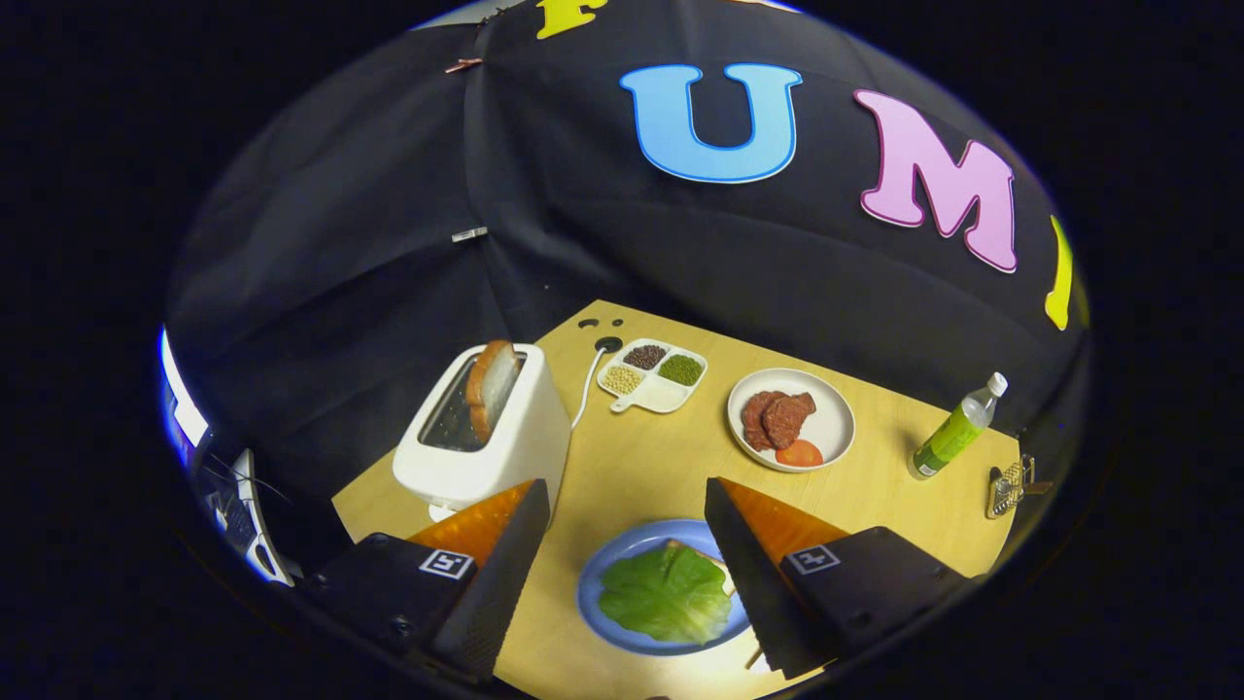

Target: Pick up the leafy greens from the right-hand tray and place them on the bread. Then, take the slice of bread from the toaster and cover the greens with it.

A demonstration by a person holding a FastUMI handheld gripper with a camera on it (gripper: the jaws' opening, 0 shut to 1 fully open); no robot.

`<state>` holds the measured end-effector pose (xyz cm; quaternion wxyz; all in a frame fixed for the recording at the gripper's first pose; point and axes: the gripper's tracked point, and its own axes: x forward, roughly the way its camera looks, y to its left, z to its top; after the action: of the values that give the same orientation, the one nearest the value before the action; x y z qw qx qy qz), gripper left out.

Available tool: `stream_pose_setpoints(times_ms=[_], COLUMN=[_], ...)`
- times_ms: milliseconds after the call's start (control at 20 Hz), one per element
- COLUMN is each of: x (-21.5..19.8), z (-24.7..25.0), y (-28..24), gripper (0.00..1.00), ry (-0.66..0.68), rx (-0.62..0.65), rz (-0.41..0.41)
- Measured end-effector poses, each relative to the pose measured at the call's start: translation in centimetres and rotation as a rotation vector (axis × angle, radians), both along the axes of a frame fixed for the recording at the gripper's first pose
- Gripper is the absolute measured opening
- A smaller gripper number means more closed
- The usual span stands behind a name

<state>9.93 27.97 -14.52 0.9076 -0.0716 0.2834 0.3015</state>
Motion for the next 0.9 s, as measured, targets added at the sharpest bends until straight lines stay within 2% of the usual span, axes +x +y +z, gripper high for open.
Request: stream_pose_setpoints(times_ms=[350, 700, 900], x=[1.1, 2.6, 3.4], z=[1.5, -0.5, -2.6], y=[6.9, 13.6, 16.1], gripper=[1.00, 1.00, 1.00], ry=[-0.018, 0.022, 0.054], rx=[0.026, 0.015, -0.023], rz=[0.059, 0.107, 0.109])
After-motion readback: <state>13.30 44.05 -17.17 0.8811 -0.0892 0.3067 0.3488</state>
